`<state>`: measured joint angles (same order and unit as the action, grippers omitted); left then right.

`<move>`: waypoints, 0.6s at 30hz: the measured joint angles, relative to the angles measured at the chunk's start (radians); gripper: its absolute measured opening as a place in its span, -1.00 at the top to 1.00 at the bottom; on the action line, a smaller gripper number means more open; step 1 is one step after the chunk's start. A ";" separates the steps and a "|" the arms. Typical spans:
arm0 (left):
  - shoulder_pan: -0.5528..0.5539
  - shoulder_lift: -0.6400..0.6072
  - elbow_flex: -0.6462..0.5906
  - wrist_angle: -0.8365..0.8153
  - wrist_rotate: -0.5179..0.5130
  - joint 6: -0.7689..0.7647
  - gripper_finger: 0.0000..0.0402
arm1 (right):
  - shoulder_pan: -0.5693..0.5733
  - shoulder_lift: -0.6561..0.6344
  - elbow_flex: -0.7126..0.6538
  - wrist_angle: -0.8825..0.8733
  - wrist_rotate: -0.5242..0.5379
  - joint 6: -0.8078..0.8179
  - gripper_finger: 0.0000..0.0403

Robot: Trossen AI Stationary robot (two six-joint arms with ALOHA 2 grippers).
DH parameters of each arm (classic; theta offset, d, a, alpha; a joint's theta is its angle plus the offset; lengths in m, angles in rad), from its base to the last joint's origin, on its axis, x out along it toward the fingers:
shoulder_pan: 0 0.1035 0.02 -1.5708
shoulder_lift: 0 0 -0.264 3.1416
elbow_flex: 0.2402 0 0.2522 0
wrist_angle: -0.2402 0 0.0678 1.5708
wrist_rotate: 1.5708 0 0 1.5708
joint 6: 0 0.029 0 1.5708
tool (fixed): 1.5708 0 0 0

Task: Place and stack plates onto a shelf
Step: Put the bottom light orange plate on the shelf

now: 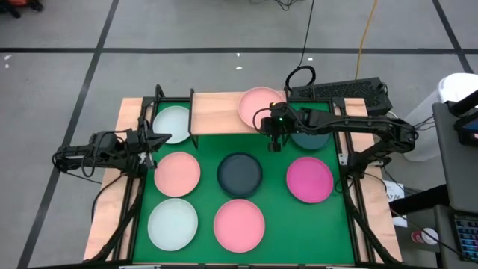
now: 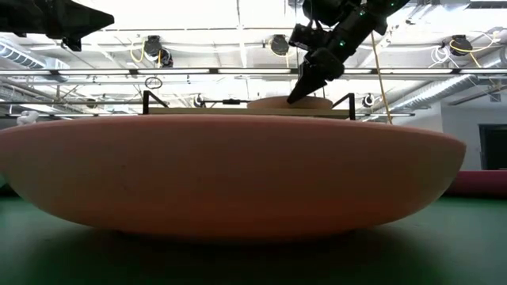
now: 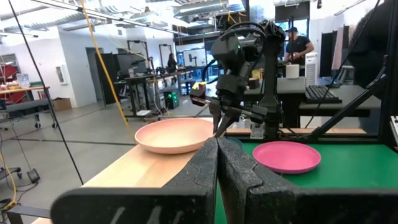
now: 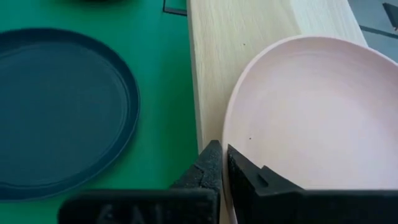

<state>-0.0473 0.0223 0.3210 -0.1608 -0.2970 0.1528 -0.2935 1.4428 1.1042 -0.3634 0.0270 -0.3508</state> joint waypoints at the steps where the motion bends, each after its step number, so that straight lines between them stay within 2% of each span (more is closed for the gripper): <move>1: 0.000 0.000 0.000 0.000 0.000 0.000 0.94 | 0.000 0.000 0.000 -0.001 0.003 0.004 0.98; 18: 0.000 0.000 0.000 0.000 0.000 0.000 0.94 | 0.000 -0.016 -0.003 -0.024 0.079 0.048 0.70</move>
<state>-0.0472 0.0224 0.3210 -0.1608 -0.2970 0.1528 -0.2931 1.4263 1.1015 -0.3870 0.1059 -0.3027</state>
